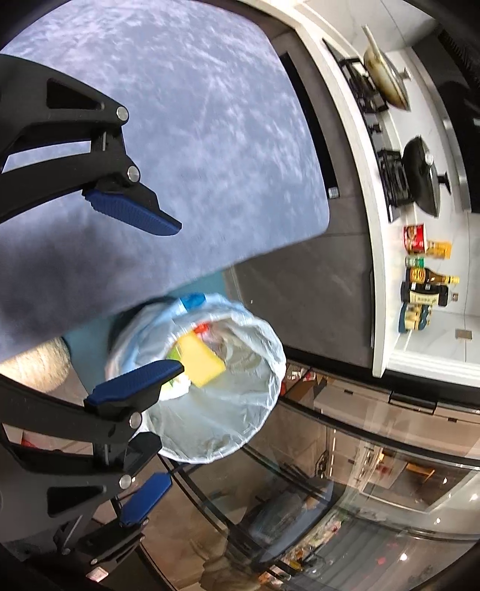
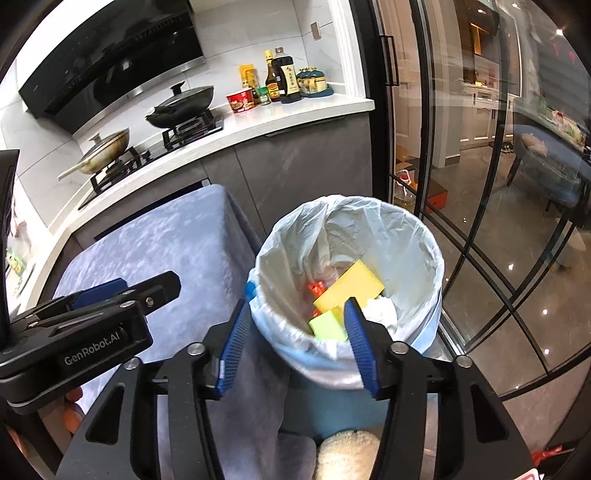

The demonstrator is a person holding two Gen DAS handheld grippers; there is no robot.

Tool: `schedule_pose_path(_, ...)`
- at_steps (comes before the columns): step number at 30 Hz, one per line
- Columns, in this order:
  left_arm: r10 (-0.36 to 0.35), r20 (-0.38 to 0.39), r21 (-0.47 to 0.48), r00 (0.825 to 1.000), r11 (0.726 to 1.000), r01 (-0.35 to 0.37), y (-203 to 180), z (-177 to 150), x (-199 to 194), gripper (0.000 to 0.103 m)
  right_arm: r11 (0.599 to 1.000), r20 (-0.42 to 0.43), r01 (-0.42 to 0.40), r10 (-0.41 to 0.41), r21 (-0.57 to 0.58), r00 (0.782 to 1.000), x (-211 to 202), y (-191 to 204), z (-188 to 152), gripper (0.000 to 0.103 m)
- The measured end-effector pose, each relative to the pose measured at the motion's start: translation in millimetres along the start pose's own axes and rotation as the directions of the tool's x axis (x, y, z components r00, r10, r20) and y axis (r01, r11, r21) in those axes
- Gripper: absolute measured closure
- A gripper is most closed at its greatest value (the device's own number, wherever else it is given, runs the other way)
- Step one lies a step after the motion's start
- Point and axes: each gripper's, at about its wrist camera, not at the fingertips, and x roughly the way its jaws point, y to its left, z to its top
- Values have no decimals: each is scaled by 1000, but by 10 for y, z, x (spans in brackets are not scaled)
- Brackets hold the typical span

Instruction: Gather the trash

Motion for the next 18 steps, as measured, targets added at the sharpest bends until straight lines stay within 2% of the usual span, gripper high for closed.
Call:
schedule_pose_path(6,38,-15,-14,999,999,-38,175,-208,-194,35,999,-23,-1,0,-38,1000,-134,205,-168,48)
schedule_pose_path(9,58,-17,-28,998,998,-58,236,-287,-258,27,999,-31,-5,3,-43,1000,-196,257,-245,45)
schedule_pose_path(18,102,-3,-28,995,994,-102,357,-499,-434,22,998,-51,15,-18,-64,999,-318,339,-411,36)
